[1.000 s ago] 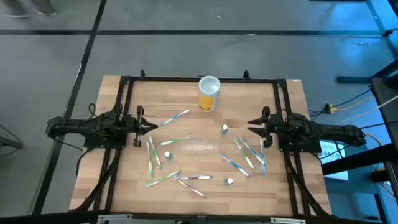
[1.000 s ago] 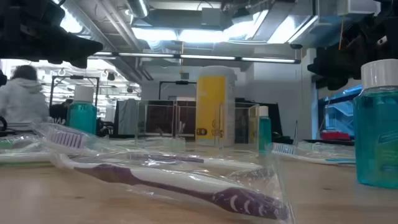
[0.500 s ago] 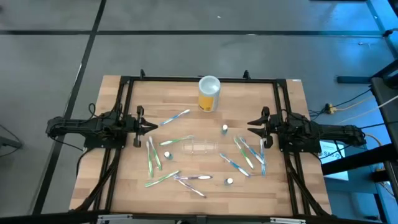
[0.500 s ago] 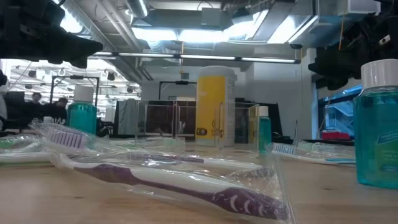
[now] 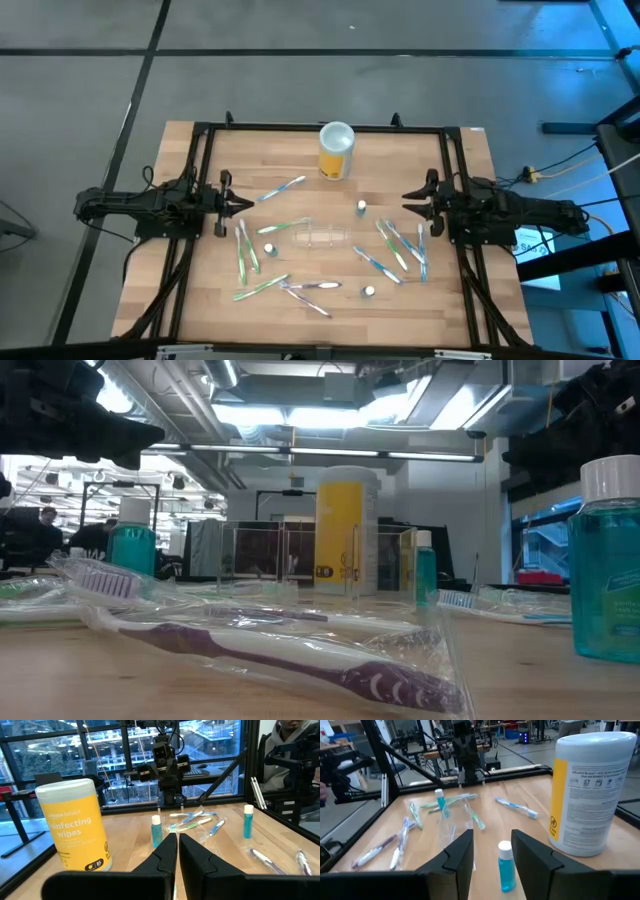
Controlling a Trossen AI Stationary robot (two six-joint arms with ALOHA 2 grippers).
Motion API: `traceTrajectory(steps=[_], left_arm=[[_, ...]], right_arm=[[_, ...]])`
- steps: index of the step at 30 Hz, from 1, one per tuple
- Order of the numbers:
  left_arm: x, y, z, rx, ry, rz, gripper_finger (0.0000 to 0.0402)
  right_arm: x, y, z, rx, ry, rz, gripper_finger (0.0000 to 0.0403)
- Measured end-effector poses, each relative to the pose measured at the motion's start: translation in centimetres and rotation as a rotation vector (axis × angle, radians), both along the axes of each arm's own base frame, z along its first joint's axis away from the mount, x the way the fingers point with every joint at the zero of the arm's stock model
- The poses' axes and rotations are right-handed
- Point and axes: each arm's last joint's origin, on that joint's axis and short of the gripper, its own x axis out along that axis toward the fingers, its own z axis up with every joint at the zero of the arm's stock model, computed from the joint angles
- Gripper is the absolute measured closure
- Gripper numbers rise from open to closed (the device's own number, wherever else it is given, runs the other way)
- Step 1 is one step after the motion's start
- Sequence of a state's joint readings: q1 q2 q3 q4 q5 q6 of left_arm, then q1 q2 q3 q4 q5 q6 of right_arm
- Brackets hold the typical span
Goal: Pick & Place toothbrushing station
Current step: Put the blue mouthwash into the transparent organizer
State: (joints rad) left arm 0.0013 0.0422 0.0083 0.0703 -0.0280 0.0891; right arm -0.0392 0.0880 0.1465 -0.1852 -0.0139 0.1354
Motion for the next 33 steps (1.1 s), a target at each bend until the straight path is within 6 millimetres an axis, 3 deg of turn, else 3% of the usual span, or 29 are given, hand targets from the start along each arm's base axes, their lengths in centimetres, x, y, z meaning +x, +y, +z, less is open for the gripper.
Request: traceTrajectory(steps=[16, 26, 33], left_arm=[[0.0, 0.0, 0.0, -0.050, -0.002, 0.004, 0.0368], [0.0, 0.0, 0.0, -0.050, -0.002, 0.004, 0.0352], [0.0, 0.0, 0.0, -0.050, -0.002, 0.004, 0.0350]], right_arm=[[0.7, 0.4, 2.4, 0.058, 0.021, 0.035, 0.0294], [1.9, 0.5, 3.6, 0.090, 0.102, 0.012, 0.0177], [3.0, 0.4, 5.4, 0.058, 0.191, -0.006, 0.0158]])
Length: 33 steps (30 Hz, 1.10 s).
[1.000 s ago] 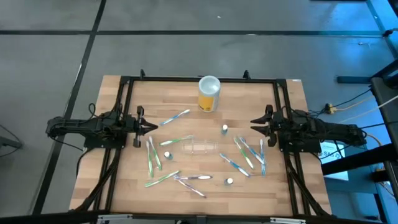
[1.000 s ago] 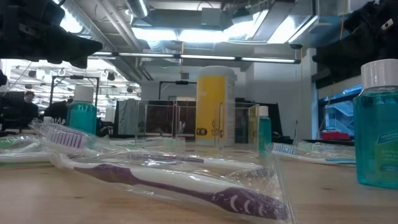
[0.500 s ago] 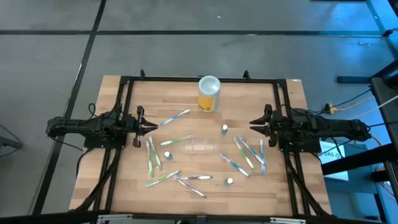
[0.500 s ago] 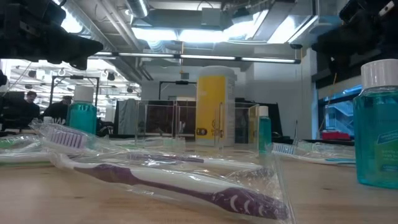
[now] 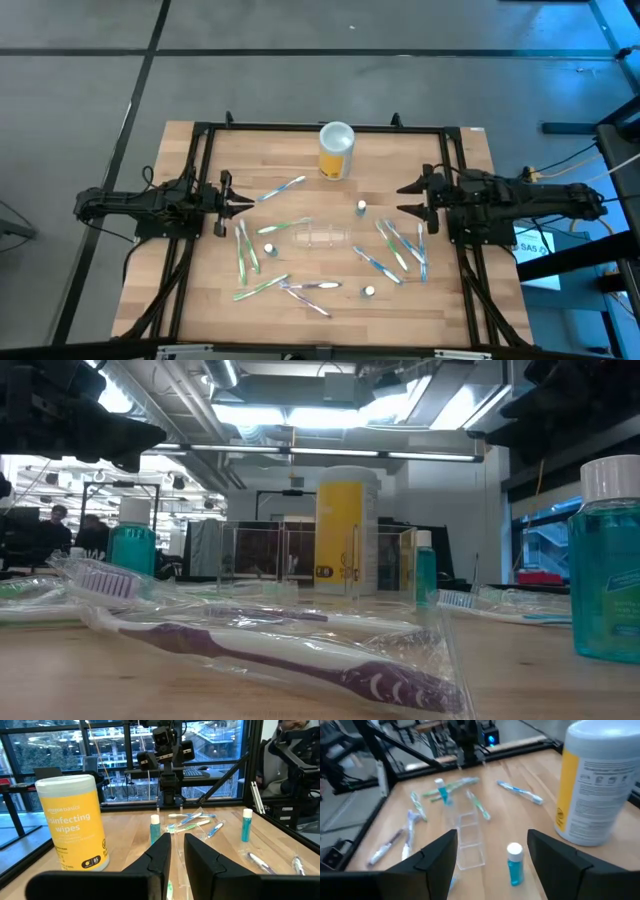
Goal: Pick & Place toothbrushing station
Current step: Put the blue mouthwash into the transparent organizer
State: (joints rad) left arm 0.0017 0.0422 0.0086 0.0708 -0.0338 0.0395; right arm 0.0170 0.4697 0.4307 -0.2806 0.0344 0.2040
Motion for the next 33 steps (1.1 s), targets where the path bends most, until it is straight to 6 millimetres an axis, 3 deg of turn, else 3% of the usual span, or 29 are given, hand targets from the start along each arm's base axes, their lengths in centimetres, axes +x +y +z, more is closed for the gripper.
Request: traceTrajectory(steps=[10, 17, 25, 33], left_arm=[[0.0, 0.0, 0.0, 0.000, 0.000, 0.005, 0.0349], [0.0, 0.0, 0.0, 0.001, 0.000, 0.008, 0.0349], [0.0, 0.0, 0.0, 0.034, 0.001, 0.012, 0.0348], [0.0, 0.0, 0.0, 0.034, 0.001, 0.012, 0.0348]], right_arm=[[2.9, -0.2, 1.2, 0.026, 0.167, -0.098, 0.0149], [4.7, -0.2, 0.8, 0.086, 0.240, -0.134, 0.0129], [6.4, -0.1, 0.1, 0.141, 0.309, -0.177, 0.0144], [9.0, -0.1, 1.2, 0.158, 0.329, -0.189, 0.0128]])
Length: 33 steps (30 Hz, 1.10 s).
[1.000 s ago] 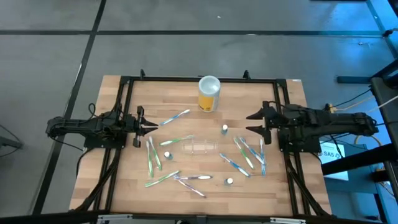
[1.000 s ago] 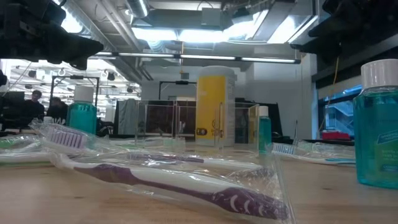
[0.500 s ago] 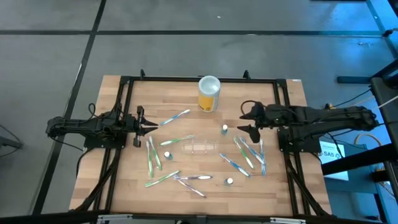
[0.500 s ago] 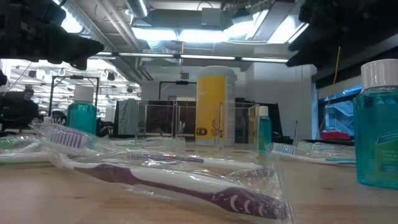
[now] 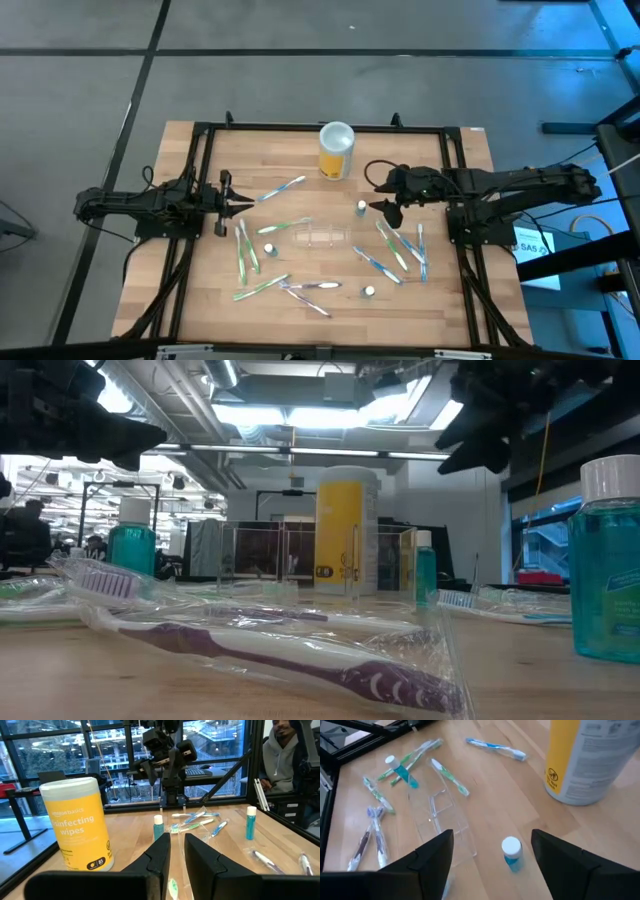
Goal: Pick & Place toothbrushing station
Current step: Put the blue mouthwash into the transparent organizer
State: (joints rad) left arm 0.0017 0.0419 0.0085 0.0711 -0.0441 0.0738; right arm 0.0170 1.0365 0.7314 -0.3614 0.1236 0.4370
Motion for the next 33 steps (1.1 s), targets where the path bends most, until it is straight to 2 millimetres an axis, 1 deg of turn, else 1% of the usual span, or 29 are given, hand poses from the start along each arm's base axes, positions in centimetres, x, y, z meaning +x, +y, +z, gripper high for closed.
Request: traceTrajectory(steps=[4, 7, 12, 16, 22, 28, 33], left_arm=[[0.0, 0.0, 0.0, 0.000, 0.001, 0.000, 0.0349], [0.0, 0.0, 0.0, 0.001, 0.000, 0.000, 0.0348], [0.0, 0.0, 0.0, 0.001, 0.000, 0.000, 0.0349], [0.0, 0.0, 0.0, 0.001, 0.001, 0.000, 0.0349], [0.0, 0.0, 0.0, 0.001, 0.000, 0.000, 0.0349], [0.0, 0.0, 0.0, 0.001, 0.001, 0.000, 0.0348], [0.0, 0.0, 0.0, 0.001, 0.000, 0.000, 0.0349]], right_arm=[[1.2, 0.0, 0.1, -0.007, 0.063, -0.009, 0.0118], [2.1, -0.1, 0.0, -0.020, 0.123, -0.039, 0.0123], [3.9, -0.1, 0.2, -0.010, 0.149, -0.054, 0.0134], [5.0, -0.2, 0.0, 0.018, 0.194, -0.090, 0.0129], [6.2, -0.7, -0.9, 0.060, 0.296, -0.167, 0.0116], [6.9, -0.7, -2.1, 0.071, 0.342, -0.176, 0.0119], [7.2, -0.7, -3.0, 0.070, 0.378, -0.195, 0.0113]])
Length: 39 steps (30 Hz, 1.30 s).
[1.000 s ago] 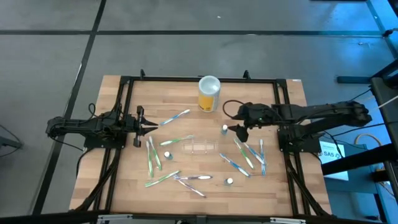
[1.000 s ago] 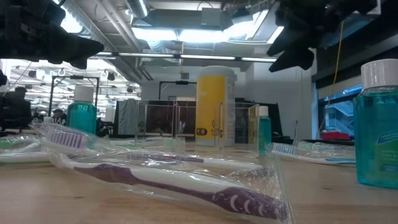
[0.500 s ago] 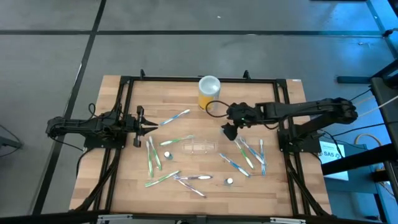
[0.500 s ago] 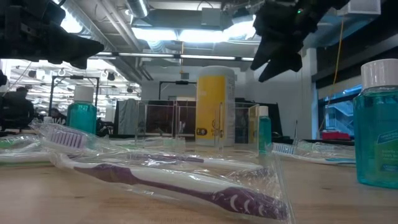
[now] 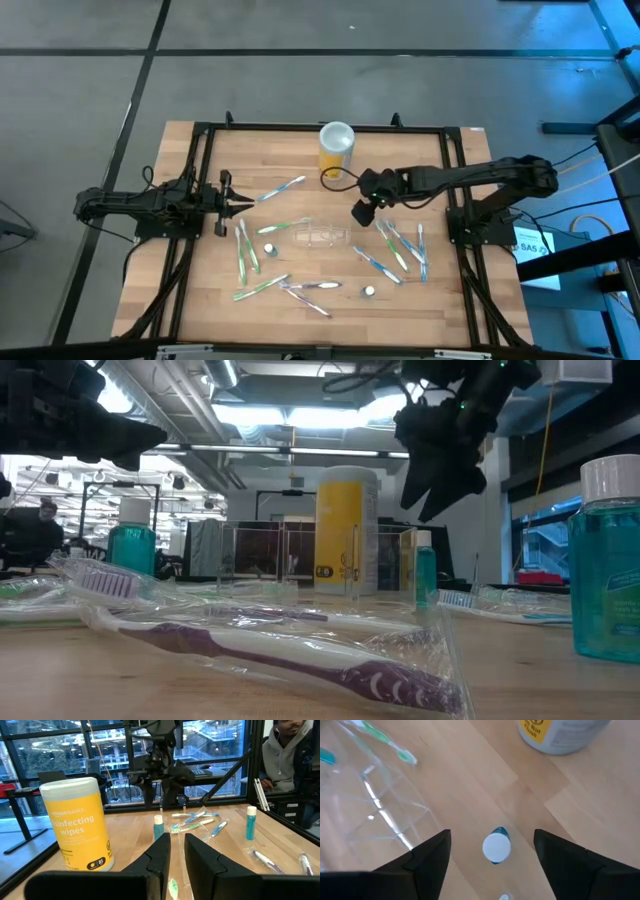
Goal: Pick & Place toothbrushing station
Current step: Put the blue mouthwash into the transparent organizer
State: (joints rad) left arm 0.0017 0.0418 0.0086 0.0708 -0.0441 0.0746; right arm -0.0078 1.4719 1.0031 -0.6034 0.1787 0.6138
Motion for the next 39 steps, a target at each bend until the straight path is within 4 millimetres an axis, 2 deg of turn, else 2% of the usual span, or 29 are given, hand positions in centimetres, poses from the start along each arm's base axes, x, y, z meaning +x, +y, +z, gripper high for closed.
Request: traceTrajectory(steps=[20, 28, 39], left_arm=[[0.0, 0.0, 0.0, 0.000, 0.000, -0.009, 0.0348], [0.0, 0.0, 0.0, 0.000, 0.000, -0.010, 0.0348], [0.0, 0.0, 0.0, 0.000, 0.000, -0.011, 0.0348]], right_arm=[[0.0, -0.3, -0.6, 0.040, 0.028, -0.058, 0.0114], [0.9, -0.3, -2.6, 0.045, 0.093, -0.052, 0.0116], [1.5, -0.7, -3.8, 0.058, 0.123, -0.059, 0.0103]])
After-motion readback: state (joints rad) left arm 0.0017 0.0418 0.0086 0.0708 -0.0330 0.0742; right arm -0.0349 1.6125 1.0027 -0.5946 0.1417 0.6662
